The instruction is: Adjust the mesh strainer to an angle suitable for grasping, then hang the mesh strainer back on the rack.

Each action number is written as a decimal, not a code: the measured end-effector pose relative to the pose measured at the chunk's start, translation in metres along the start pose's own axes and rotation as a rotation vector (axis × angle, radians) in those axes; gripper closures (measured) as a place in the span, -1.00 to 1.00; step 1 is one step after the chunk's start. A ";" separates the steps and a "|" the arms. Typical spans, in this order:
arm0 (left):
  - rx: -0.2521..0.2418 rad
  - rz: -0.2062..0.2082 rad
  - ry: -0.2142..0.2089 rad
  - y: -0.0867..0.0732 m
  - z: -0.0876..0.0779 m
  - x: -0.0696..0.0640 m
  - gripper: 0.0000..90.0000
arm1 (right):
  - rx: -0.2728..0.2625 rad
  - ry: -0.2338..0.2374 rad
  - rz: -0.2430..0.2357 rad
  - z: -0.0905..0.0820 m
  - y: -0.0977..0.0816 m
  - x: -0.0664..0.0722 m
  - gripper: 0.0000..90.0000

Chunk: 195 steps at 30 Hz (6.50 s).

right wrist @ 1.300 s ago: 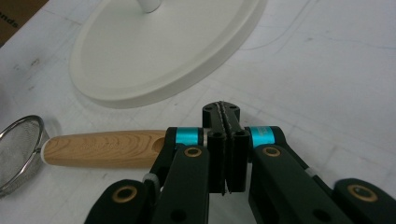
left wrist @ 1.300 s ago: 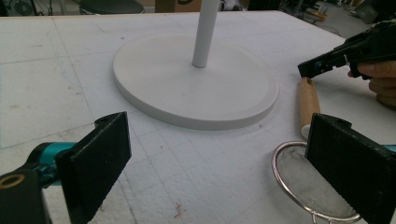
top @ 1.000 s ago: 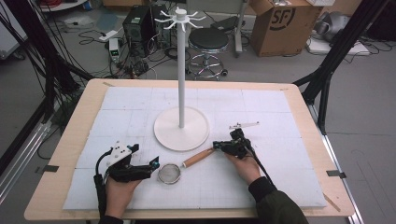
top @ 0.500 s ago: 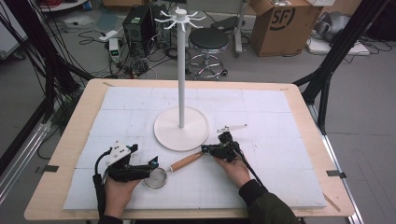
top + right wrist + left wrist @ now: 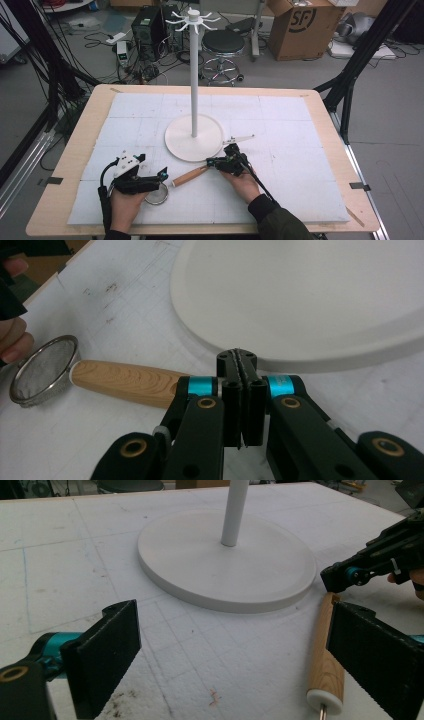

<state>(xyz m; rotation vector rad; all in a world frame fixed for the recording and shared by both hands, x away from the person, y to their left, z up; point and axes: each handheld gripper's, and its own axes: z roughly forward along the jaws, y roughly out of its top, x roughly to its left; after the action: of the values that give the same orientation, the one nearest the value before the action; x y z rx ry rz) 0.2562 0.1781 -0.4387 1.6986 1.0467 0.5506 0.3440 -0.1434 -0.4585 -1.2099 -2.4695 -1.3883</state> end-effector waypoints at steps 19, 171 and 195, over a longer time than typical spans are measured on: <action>-0.020 -0.010 0.021 0.000 -0.005 0.004 -0.82 | 0.035 -0.017 -0.055 -0.001 -0.008 0.012 0.99; 0.717 0.245 -0.170 0.031 0.056 -0.052 0.49 | -0.339 -0.202 -0.105 -0.156 -0.066 -0.020 -0.64; 0.936 0.310 -0.112 0.047 0.081 -0.066 0.52 | -0.333 -0.192 -0.110 -0.152 -0.066 -0.018 -0.64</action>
<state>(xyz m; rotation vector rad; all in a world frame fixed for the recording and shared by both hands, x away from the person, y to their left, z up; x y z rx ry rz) 0.3017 0.0751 -0.4177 2.7058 1.0299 0.1274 0.2671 -0.2864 -0.4215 -1.3414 -2.5338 -1.8556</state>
